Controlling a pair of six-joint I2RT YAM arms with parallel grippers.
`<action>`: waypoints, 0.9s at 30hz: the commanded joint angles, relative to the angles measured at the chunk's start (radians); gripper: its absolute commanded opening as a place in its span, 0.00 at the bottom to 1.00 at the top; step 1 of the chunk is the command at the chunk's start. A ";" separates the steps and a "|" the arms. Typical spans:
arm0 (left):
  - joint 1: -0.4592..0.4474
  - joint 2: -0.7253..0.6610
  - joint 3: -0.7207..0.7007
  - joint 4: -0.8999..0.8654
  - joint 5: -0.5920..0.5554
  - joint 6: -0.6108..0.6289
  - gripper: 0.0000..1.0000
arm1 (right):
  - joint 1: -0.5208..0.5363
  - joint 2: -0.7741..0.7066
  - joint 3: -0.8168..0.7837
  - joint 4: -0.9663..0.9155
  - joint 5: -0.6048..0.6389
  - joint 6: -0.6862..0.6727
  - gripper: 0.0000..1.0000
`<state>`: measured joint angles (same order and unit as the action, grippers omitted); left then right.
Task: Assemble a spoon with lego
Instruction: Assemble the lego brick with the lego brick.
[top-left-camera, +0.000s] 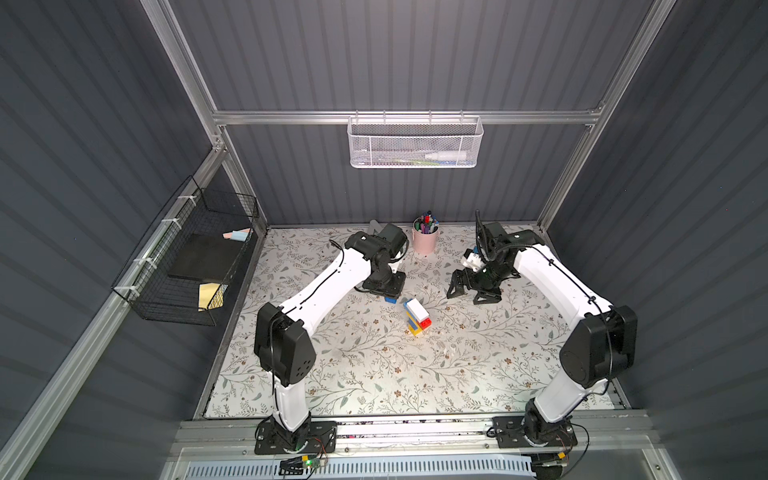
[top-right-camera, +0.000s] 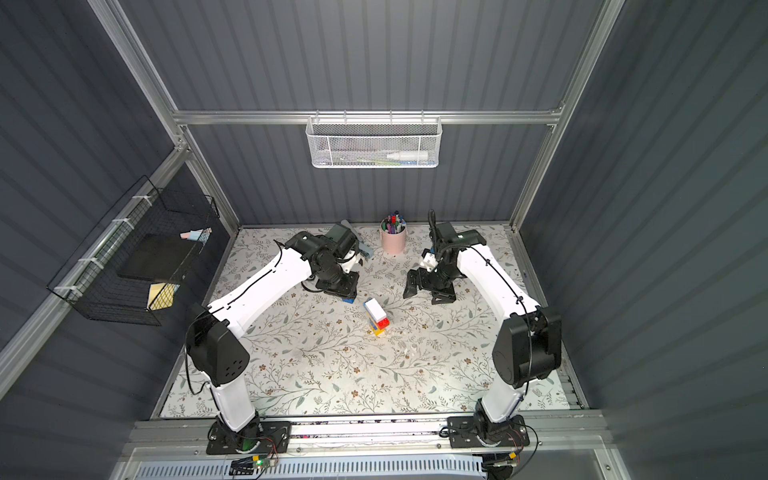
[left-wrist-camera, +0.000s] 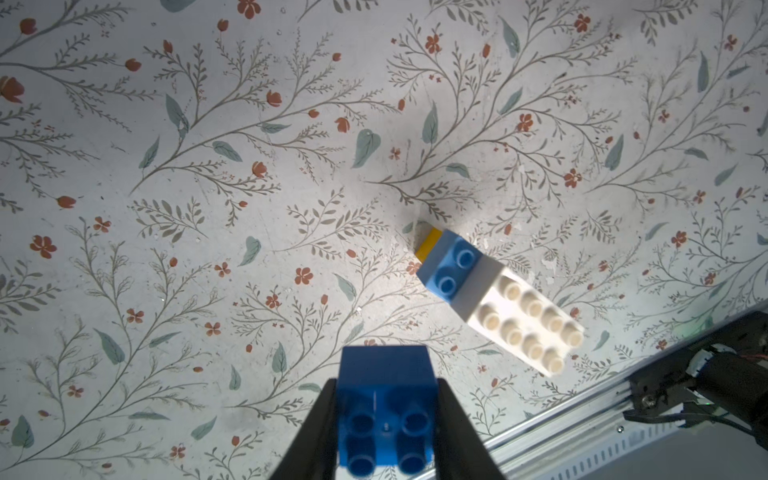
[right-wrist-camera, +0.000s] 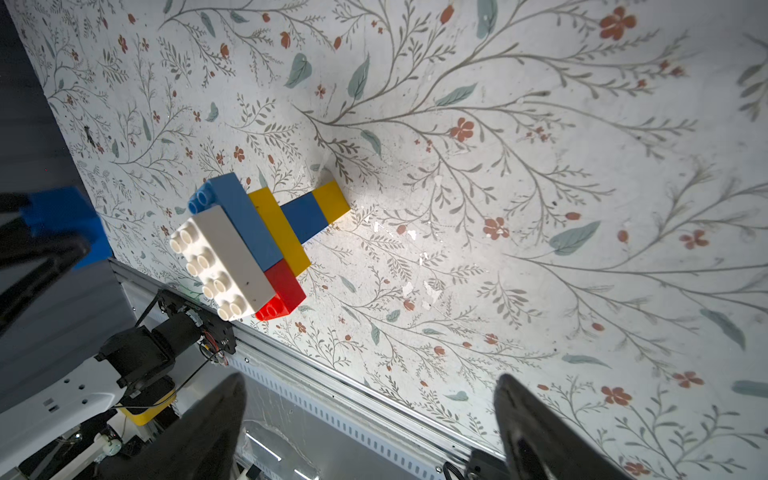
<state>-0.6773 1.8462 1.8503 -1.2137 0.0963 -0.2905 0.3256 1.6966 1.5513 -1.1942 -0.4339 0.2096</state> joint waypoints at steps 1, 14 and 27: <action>-0.058 -0.028 0.097 -0.131 -0.053 -0.057 0.27 | -0.017 -0.022 -0.021 -0.017 -0.012 0.004 0.93; -0.224 0.164 0.318 -0.174 -0.083 -0.076 0.28 | -0.019 -0.003 -0.017 -0.026 -0.033 -0.022 0.95; -0.222 0.219 0.300 -0.169 -0.175 -0.027 0.29 | -0.027 0.009 -0.023 -0.028 -0.036 -0.023 0.95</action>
<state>-0.9054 2.0392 2.1345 -1.3624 -0.0387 -0.3416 0.3035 1.6966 1.5330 -1.1992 -0.4526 0.2054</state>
